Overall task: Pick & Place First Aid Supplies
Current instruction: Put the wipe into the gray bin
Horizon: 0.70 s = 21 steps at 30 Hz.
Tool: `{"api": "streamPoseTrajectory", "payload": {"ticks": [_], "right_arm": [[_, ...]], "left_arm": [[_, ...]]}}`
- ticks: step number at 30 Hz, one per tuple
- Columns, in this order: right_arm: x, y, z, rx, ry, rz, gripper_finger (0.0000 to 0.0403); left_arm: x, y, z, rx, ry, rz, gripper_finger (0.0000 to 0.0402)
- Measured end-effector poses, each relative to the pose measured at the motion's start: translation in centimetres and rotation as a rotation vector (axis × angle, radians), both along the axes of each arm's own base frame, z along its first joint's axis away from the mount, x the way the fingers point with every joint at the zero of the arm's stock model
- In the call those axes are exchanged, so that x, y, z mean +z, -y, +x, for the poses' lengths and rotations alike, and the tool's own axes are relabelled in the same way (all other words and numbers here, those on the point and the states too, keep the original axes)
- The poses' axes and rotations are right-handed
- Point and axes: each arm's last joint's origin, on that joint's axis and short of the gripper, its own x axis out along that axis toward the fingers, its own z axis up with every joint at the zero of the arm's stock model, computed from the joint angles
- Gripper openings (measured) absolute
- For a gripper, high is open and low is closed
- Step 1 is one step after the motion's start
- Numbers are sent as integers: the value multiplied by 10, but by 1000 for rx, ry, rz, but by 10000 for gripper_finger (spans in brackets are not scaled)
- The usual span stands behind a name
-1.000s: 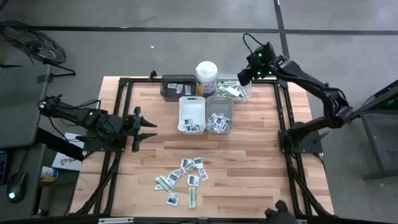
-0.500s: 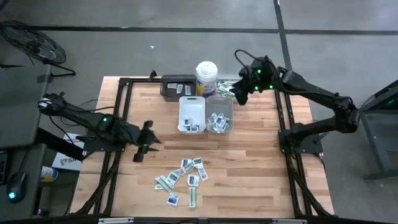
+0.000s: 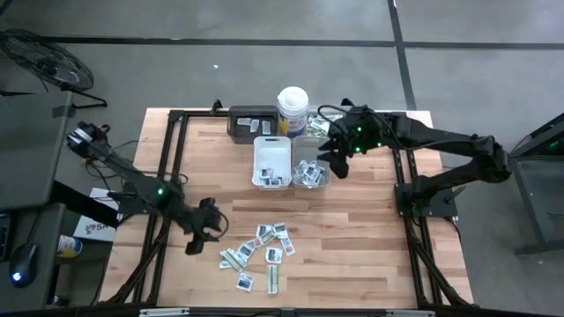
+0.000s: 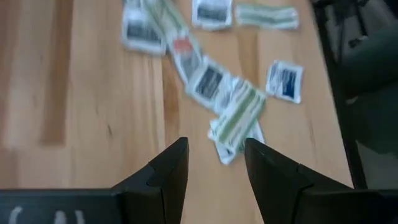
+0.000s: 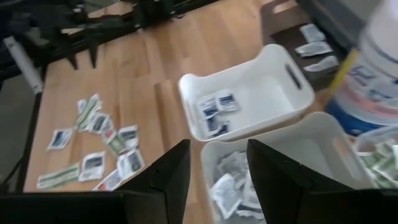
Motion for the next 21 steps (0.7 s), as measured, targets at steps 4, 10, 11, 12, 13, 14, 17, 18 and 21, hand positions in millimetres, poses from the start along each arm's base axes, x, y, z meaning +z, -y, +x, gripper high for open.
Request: {"api": "streamPoseTrajectory", "payload": {"ticks": [4,10,11,12,13,14,17,18,21], "right_arm": [[0,-12,3,49,-1,0,151],[0,-24,5,91,-3,-8,151],[0,-26,5,92,-4,-13,151],[0,-26,6,93,-4,-16,151],[0,-27,6,96,-5,-22,151],[0,-28,6,100,-7,-32,151],[-1,-30,6,99,-12,-56,151],[-1,-30,6,96,-12,-59,151],[-1,-30,6,96,-14,-58,151]], "left_arm": [[-13,18,-3,127,-87,-40,156],[-34,38,-4,393,-259,-181,156],[-37,41,-4,442,-283,-208,156],[-40,42,-2,490,-302,-235,156],[-42,44,-1,528,-316,-258,156],[-44,45,0,564,-328,-277,156],[-49,47,4,644,-349,-327,156],[-50,48,5,666,-353,-345,156],[-55,52,7,698,-400,-384,156]]}}
